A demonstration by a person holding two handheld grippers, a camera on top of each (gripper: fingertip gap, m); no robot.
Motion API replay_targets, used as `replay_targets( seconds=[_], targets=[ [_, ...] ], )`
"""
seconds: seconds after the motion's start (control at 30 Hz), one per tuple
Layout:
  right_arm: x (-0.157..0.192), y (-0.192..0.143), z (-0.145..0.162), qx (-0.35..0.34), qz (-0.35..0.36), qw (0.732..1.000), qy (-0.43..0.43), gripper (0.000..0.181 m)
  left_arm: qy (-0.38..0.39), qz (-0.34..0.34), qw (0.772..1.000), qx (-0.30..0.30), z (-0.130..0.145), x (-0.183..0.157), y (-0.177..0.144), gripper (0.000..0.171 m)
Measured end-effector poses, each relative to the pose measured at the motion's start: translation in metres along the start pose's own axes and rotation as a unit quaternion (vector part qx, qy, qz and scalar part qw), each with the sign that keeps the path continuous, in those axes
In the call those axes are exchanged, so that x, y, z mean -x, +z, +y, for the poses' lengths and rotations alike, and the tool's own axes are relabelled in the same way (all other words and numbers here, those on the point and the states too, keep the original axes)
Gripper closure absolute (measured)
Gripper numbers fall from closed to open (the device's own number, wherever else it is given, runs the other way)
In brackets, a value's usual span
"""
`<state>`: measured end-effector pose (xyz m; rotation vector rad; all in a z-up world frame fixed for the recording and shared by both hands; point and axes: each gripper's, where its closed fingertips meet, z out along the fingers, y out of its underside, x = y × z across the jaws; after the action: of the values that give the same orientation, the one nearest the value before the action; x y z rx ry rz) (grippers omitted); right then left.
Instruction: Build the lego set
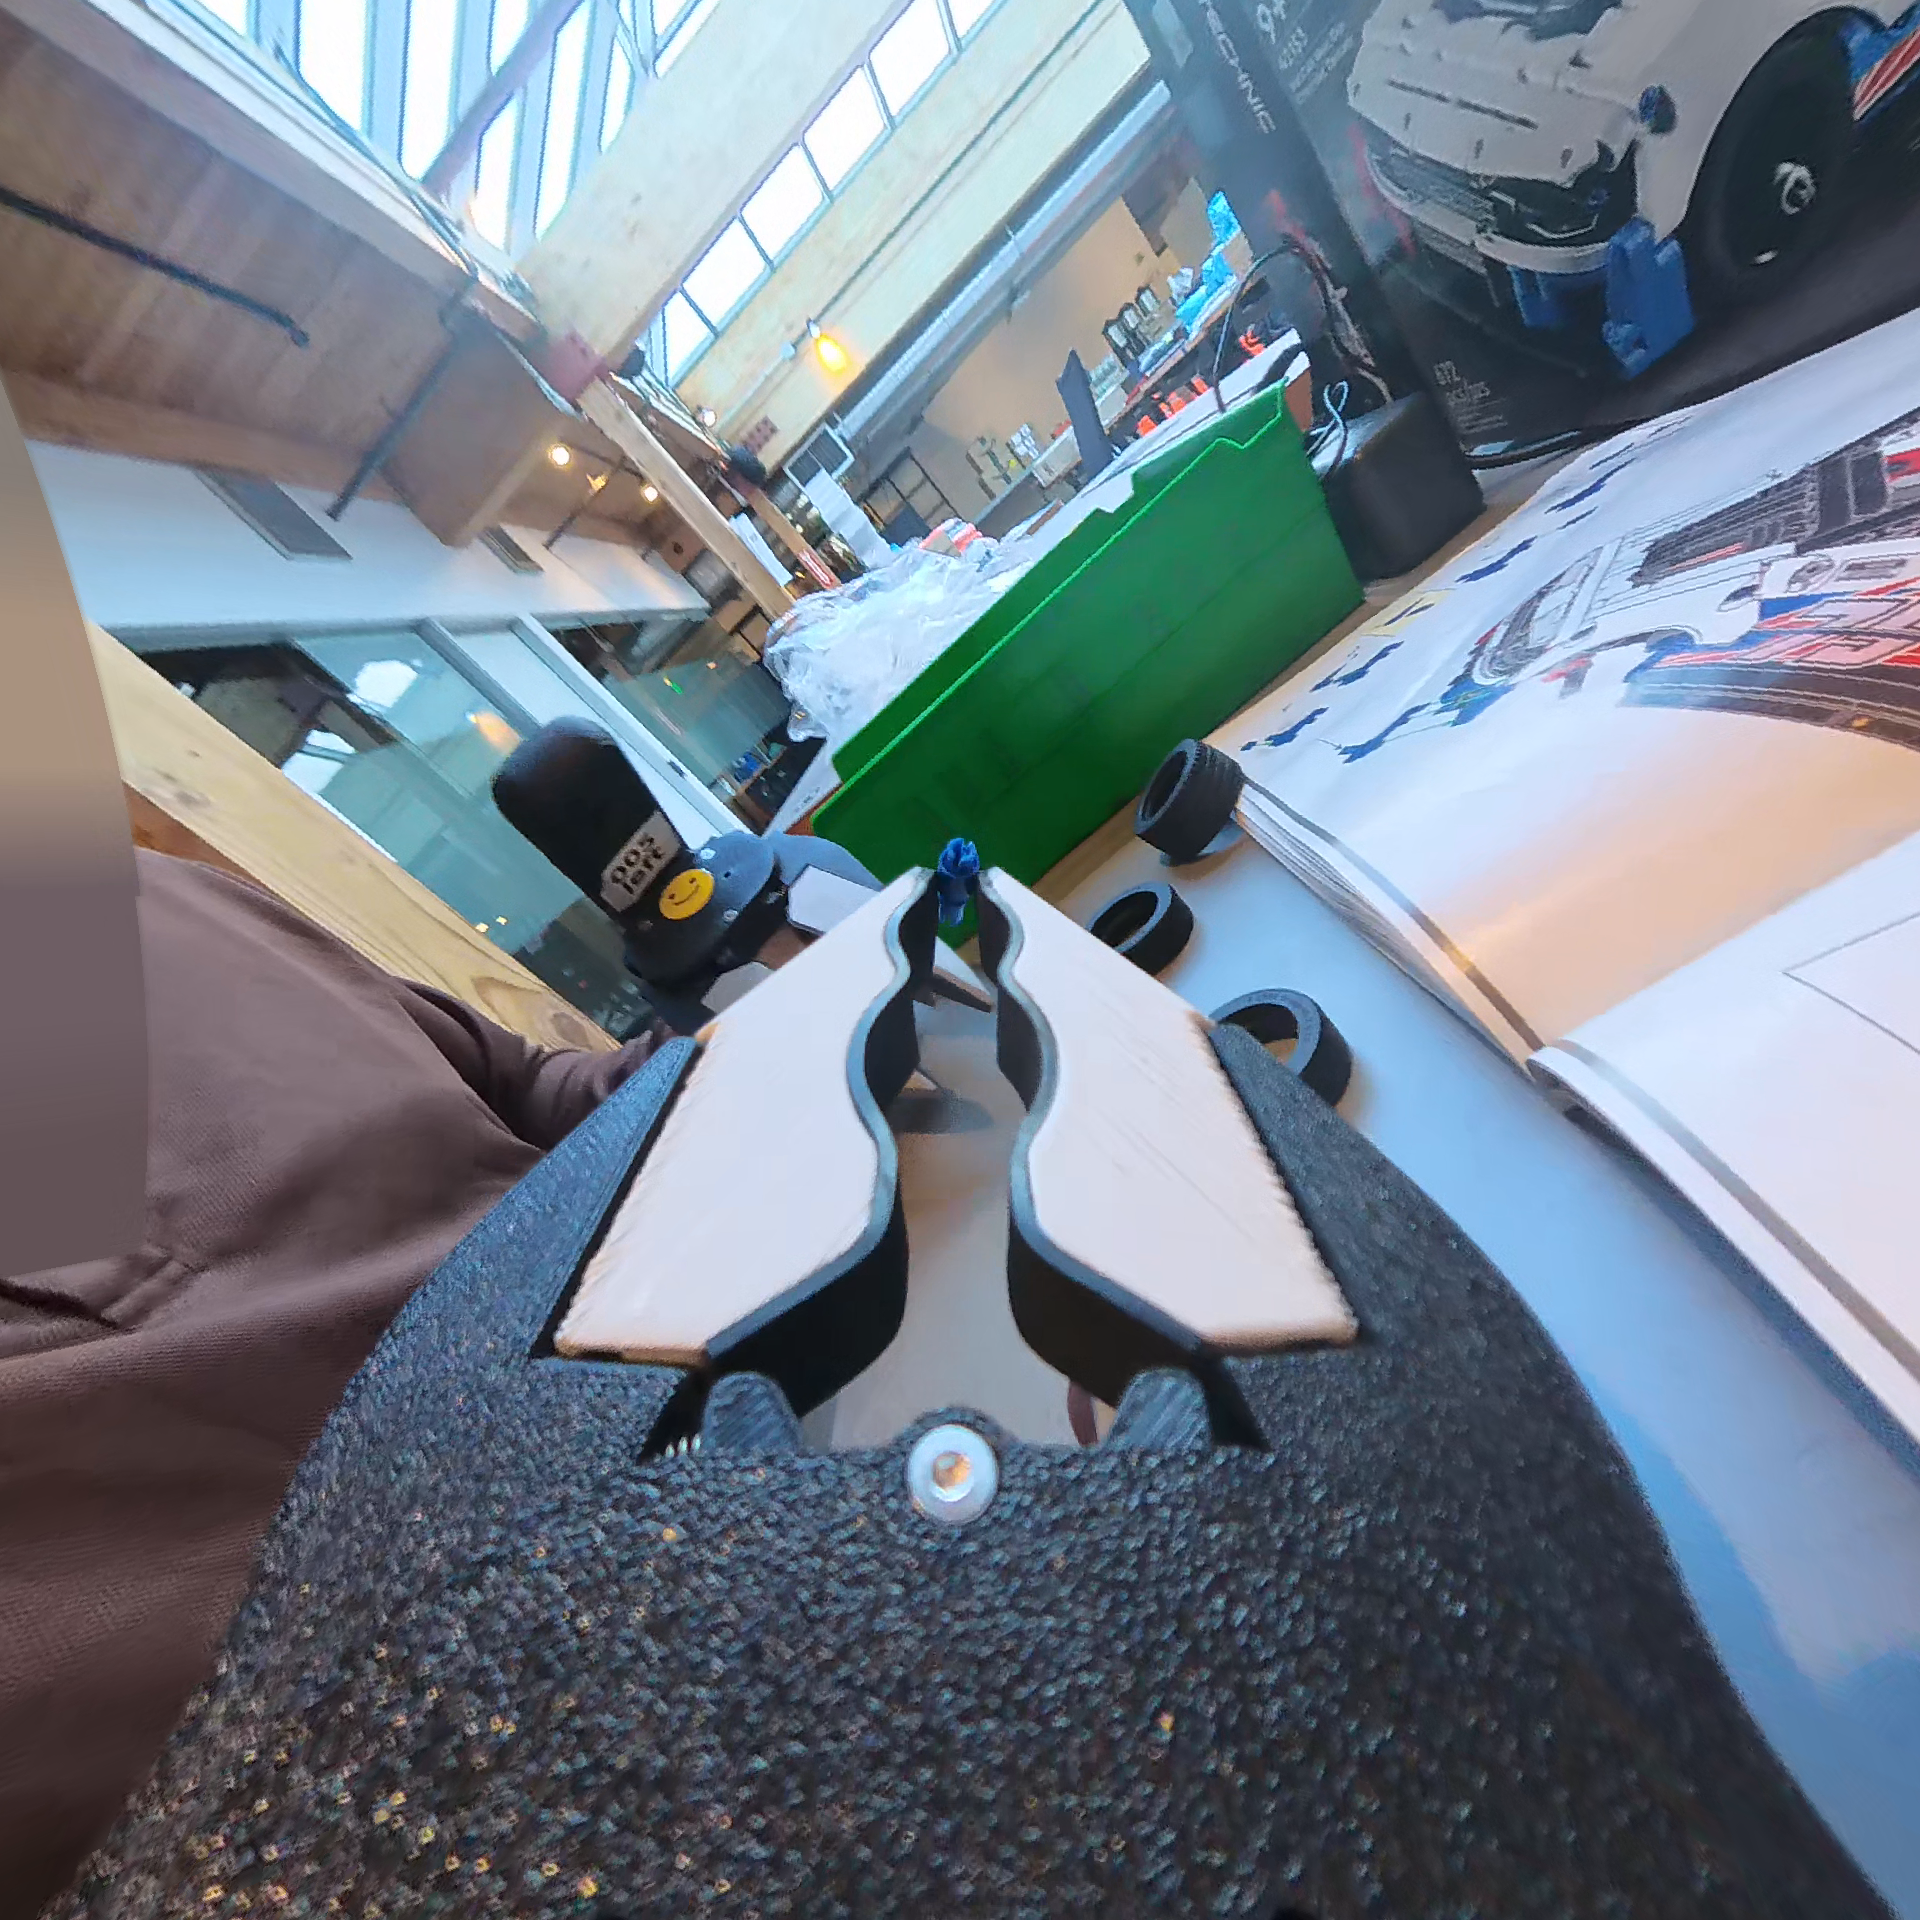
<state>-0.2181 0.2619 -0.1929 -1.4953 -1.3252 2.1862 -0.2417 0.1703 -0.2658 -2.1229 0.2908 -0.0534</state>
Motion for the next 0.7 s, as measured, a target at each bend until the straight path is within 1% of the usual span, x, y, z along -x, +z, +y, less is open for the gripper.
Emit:
replay_targets(
  seconds=[0.07,0.2,0.27,0.33,0.4,0.53,0.7],
  targets=[
    [0.000,0.000,0.001,0.003,0.003,1.000,-0.006,0.174,0.002,-0.002,1.000,-0.009,0.000,0.001,-0.004,0.145],
    [0.002,0.003,0.002,0.004,-0.005,1.000,-0.018,0.174,0.006,0.002,0.999,-0.046,-0.007,-0.001,-0.013,0.145],
    [0.005,0.004,0.001,0.002,-0.015,0.999,-0.029,0.174,0.015,0.013,0.998,-0.062,-0.011,-0.005,-0.016,0.147],
    [0.009,0.005,-0.002,-0.003,-0.030,0.999,-0.043,0.174,0.026,0.008,0.997,-0.074,-0.013,-0.004,-0.018,0.150],
    [0.012,0.008,-0.003,-0.005,-0.042,0.997,-0.058,0.174,0.033,0.012,0.996,-0.080,-0.015,-0.005,-0.018,0.150],
    [0.012,0.016,-0.005,0.000,-0.047,0.996,-0.076,0.174,0.019,0.029,0.997,-0.075,-0.015,-0.005,-0.016,0.151],
    [0.004,0.027,-0.013,-0.005,-0.050,0.996,-0.076,0.174,0.005,0.036,0.995,-0.092,-0.019,-0.003,-0.018,0.152]
  ],
)
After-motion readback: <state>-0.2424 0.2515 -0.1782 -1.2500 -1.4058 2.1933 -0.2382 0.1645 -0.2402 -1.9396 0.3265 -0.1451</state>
